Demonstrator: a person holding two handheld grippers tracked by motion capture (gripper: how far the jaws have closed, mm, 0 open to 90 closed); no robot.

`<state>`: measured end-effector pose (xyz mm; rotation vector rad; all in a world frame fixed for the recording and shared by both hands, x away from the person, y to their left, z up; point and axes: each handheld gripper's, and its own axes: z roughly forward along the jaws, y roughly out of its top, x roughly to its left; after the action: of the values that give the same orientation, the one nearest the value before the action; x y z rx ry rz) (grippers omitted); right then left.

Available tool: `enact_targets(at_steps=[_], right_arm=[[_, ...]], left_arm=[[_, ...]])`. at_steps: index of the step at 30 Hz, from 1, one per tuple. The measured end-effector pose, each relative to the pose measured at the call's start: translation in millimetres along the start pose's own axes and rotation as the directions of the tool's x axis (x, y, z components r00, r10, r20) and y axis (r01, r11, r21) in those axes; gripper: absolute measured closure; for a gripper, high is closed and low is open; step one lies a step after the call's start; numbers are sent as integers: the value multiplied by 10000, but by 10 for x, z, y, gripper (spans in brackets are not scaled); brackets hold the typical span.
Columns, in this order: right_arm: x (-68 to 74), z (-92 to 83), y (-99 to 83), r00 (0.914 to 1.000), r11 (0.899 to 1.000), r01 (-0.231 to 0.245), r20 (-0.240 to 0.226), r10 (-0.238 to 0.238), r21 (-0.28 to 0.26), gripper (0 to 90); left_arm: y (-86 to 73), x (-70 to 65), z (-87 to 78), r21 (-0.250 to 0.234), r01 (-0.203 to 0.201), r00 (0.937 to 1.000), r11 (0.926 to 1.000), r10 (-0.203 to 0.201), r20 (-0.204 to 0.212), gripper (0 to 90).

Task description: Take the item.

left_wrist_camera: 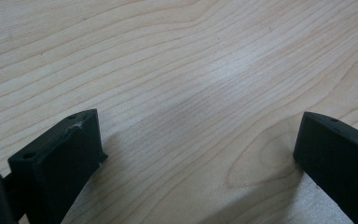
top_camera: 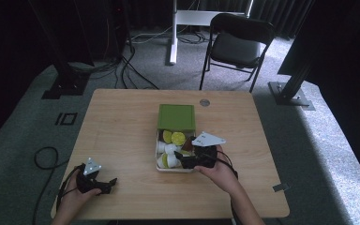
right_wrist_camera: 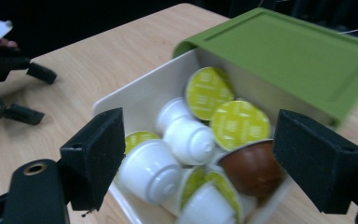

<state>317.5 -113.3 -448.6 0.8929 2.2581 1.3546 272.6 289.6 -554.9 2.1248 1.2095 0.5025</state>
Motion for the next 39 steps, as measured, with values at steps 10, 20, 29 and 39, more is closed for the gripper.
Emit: enact_targets(at_steps=[10, 20, 29, 39], right_arm=[[254, 221, -43, 9994, 9994, 203, -289, -196, 264, 215], [411, 360, -176, 9987, 9962, 69, 492, -112, 870, 301], [460, 443, -278, 9936, 9934, -321, 1113, 198, 1100, 392], [485, 531, -373, 9892, 9891, -868, 1278, 714, 1193, 411]], left_arm=[[0, 0, 0, 2, -1, 10000, 10000, 1, 1, 21], [-1, -2, 2, -21, 24, 10000, 10000, -24, -1, 21], [-1, 0, 0, 2, -2, 10000, 10000, 2, 1, 21], [-1, 0, 0, 1, 1, 10000, 10000, -1, 2, 21]])
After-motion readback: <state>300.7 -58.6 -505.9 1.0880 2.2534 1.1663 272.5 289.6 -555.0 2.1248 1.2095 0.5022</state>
